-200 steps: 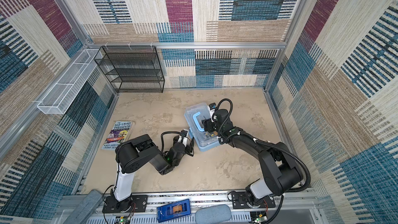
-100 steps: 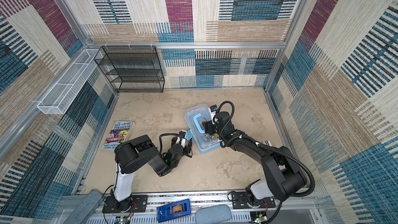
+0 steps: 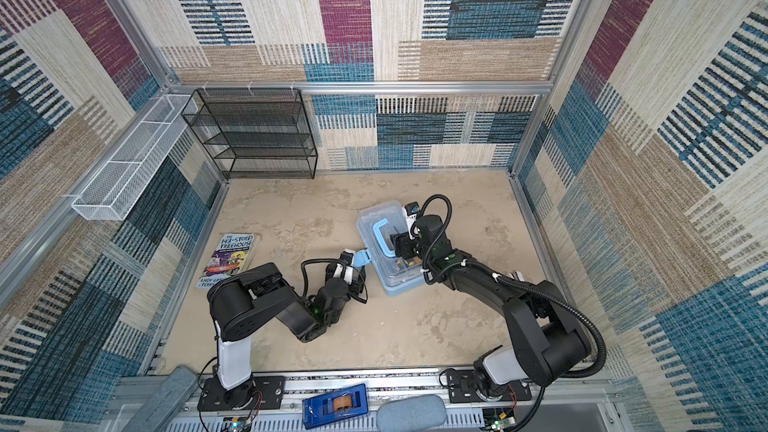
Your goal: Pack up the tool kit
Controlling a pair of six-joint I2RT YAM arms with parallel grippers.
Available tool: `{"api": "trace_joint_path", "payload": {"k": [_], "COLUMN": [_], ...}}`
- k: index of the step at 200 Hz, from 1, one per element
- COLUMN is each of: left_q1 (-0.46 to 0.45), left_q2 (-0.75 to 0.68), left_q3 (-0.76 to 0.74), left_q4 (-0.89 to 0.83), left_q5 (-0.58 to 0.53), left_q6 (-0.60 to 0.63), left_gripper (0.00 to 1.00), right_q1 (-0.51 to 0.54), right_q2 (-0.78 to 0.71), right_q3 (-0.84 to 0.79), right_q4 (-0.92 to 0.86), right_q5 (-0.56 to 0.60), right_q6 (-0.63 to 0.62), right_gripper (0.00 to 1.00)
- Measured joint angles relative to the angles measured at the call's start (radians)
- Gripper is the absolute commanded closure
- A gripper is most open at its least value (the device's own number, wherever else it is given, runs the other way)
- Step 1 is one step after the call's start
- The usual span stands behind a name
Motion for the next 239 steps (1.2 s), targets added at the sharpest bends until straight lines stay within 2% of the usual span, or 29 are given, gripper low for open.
{"api": "trace_joint_path", "payload": {"k": [181, 239], "left_q1": [0.016, 0.046], "left_q2": [-0.095, -0.16], "left_q3": [0.004, 0.023], "left_q4": [-0.037, -0.114], "left_q5": [-0.029, -0.011], "left_q6": [0.075, 0.091], "left_gripper": [0.24, 0.23], "right_q1": [0.005, 0.006], "right_q2": [0.118, 0.123], "right_q3": [0.101, 0.111], "right_q4": [0.025, 0.021], "right_q5": [-0.027, -0.033], "right_q6": [-0.057, -0.095], "right_gripper": [0.24, 0.24]}}
